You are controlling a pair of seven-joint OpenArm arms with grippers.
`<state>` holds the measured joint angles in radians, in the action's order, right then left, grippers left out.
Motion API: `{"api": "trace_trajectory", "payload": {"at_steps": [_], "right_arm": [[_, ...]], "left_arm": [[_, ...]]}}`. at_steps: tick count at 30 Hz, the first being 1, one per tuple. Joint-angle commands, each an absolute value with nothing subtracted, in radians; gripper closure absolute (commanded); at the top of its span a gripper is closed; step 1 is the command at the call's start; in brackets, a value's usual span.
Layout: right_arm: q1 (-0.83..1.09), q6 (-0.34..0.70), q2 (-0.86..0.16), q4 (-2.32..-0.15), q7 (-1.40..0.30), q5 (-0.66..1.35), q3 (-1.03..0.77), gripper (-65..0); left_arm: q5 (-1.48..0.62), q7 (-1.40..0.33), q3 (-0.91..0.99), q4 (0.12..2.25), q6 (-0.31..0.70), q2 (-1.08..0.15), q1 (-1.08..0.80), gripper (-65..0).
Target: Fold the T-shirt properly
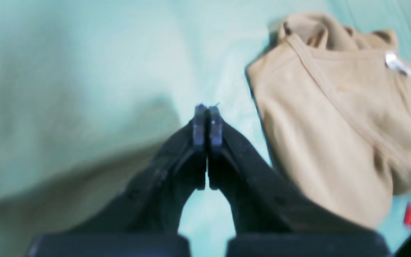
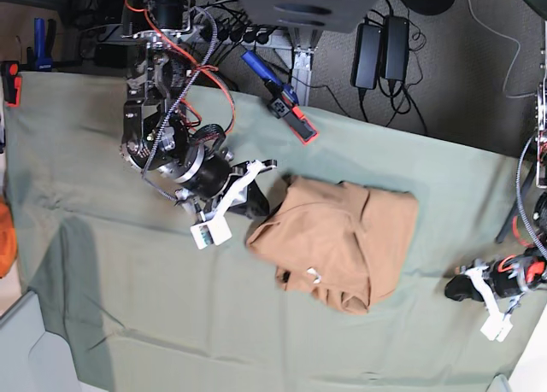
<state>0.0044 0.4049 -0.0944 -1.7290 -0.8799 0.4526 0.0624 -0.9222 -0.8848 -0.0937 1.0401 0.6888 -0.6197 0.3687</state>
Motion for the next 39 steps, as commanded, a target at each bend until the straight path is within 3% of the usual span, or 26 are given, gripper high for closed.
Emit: {"api": "trace_trajectory", "payload": {"at_steps": [1,5,10,18,24,31,35,39], "right_arm": [[-0.002,0.495,-0.119,-1.755,-0.868,0.471,0.058,0.0],[0.051,0.494,-0.209,-1.791,-0.869,0.472,0.058,0.0],[0.174,0.494,-0.298,-1.876,-0.87,0.503,0.024,0.0],[0.464,0.494,-0.374,-2.036,-0.876,0.565,-0.153,0.0],[0.702,0.495,-0.374,-2.087,-0.882,0.591,-0.294,0.0],[0.947,0.494,-0.37,-2.052,-0.887,0.589,-0.305,0.0],[0.972,0.494,-0.368,-1.919,-0.833,0.579,-0.305,0.0],[0.865,0.494,-0.368,-1.662,-0.786,0.579,-0.297,0.0]], "left_arm": [[-0.966,-0.892,-0.083,1.097,0.698,-0.656,0.356,0.0],[-1.059,-0.955,-0.04,1.286,0.698,-0.732,0.205,0.0],[-1.139,-1.047,0.145,1.472,0.698,-0.74,0.014,0.0],[-1.167,-1.074,0.355,1.61,0.698,-0.74,-0.323,0.0],[-1.061,-0.999,0.368,1.61,0.698,-0.728,-0.551,0.0],[-0.856,-0.922,0.36,1.591,0.698,-0.599,-0.724,0.0],[-0.694,-0.752,0.286,1.463,0.698,-0.556,-0.744,0.0],[-0.503,-0.576,0.149,1.245,0.657,-0.516,-0.644,0.0]]}}
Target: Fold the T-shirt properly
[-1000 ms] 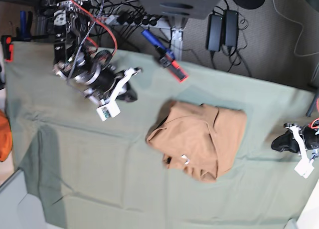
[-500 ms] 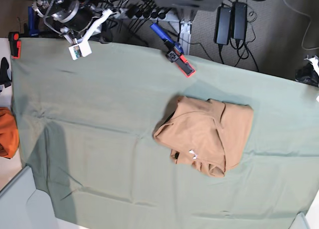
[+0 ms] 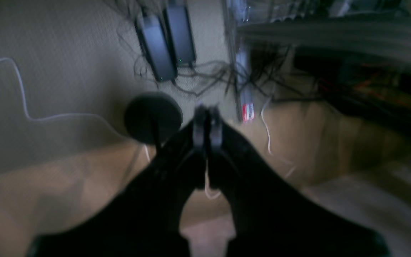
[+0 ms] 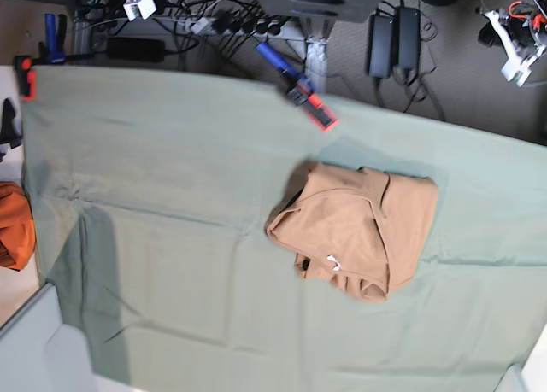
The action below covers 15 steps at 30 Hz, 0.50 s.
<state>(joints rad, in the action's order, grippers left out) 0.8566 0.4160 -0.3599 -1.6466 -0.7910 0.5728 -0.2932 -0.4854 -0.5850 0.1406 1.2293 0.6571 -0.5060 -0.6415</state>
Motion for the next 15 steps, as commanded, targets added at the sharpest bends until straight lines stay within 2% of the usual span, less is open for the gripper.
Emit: {"api": "trace_trajectory", "payload": {"at_steps": [1,7,9,13,15], "right_arm": [[0.824,0.494,-0.368,-1.588,-0.786,0.575,-0.293,0.0],[0.552,0.482,-0.368,-1.144,-0.771,0.477,-0.211,0.0],[0.458,0.475,-0.364,-1.004,-0.759,0.43,-0.157,0.0],[0.29,0.458,-0.36,-0.759,-0.736,0.406,-0.067,0.0],[0.226,0.443,-0.348,-0.675,-0.738,0.382,-0.056,0.0]], "left_arm": [[-0.471,-0.564,0.114,1.181,0.633,-0.5,-0.603,0.0],[-0.395,-0.495,-0.085,0.723,0.555,-0.398,-0.311,0.0],[-0.381,-0.463,-0.146,0.564,0.507,-0.361,-0.207,0.0],[-0.346,-0.38,-0.262,0.323,0.347,-0.282,-0.029,0.0],[-0.346,-0.371,-0.311,0.264,0.325,-0.252,0.035,0.0]]}}
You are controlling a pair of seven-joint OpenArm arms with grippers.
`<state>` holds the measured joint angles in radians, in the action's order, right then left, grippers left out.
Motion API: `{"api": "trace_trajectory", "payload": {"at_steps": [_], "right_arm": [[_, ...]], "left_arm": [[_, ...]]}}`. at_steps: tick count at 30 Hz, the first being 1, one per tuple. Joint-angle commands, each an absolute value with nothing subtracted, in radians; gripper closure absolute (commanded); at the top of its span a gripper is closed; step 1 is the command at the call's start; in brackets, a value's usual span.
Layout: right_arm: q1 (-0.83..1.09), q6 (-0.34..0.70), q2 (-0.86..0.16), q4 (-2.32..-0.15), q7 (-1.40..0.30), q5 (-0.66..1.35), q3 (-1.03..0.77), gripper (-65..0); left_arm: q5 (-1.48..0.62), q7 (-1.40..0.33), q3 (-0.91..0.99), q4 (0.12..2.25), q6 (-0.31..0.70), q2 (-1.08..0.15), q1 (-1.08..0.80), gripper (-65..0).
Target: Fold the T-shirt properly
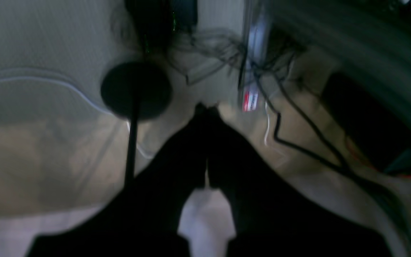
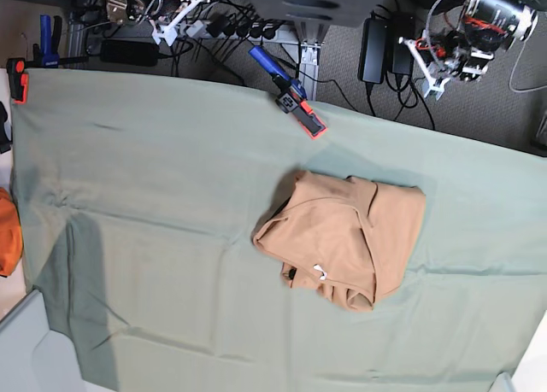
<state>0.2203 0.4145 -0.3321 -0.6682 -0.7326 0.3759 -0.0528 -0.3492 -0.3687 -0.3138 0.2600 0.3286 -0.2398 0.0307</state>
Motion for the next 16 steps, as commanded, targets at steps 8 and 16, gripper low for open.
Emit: {"api": "trace_trajectory", "payload": {"at_steps": [8,16], "right_arm": [[0.138,0.399,-0.26,-0.608,-0.763,0.265,-0.073,0.0],[0.139,0.4,-0.23,-0.612,-0.776,0.269,-0.125,0.0]], "left_arm": [[-0.404,-0.48,-0.488,0.25,0.324,-0.203,0.119,0.0],[-0.43,-0.487,-0.516,0.25,0.324,-0.186,0.1,0.0]]}}
